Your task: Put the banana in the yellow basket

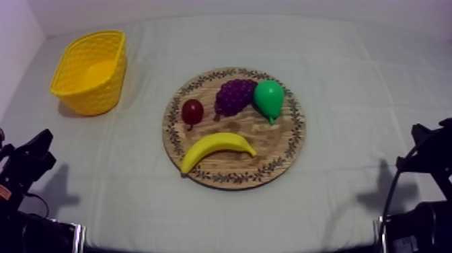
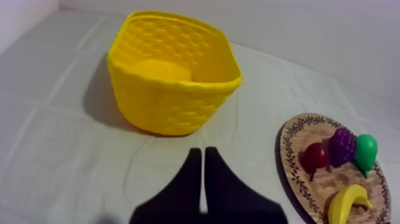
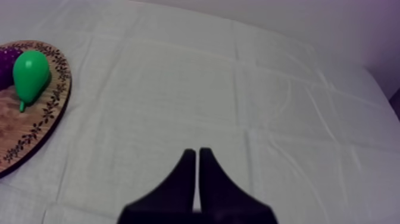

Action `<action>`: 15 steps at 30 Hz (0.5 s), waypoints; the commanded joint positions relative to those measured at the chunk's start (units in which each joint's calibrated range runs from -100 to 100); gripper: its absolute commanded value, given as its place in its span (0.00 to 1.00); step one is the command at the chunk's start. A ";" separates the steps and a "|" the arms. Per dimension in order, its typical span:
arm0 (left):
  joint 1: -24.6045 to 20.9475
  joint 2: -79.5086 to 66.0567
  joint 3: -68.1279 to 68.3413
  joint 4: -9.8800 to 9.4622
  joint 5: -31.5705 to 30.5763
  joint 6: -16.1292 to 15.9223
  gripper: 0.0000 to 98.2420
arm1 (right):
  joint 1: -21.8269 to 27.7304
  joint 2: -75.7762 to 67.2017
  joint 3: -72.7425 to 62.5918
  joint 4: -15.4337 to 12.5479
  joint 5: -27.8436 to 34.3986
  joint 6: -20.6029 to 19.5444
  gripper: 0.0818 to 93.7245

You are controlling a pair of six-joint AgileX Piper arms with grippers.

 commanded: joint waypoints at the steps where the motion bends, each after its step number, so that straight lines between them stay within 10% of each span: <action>1: 0.08 0.00 -0.54 0.05 2.28 -4.89 0.00 | 0.00 -0.02 0.02 0.01 -0.01 0.00 0.00; 15: 0.08 0.00 -0.54 0.05 2.28 -5.12 0.00 | 0.00 -0.02 0.02 0.01 -0.01 0.00 0.00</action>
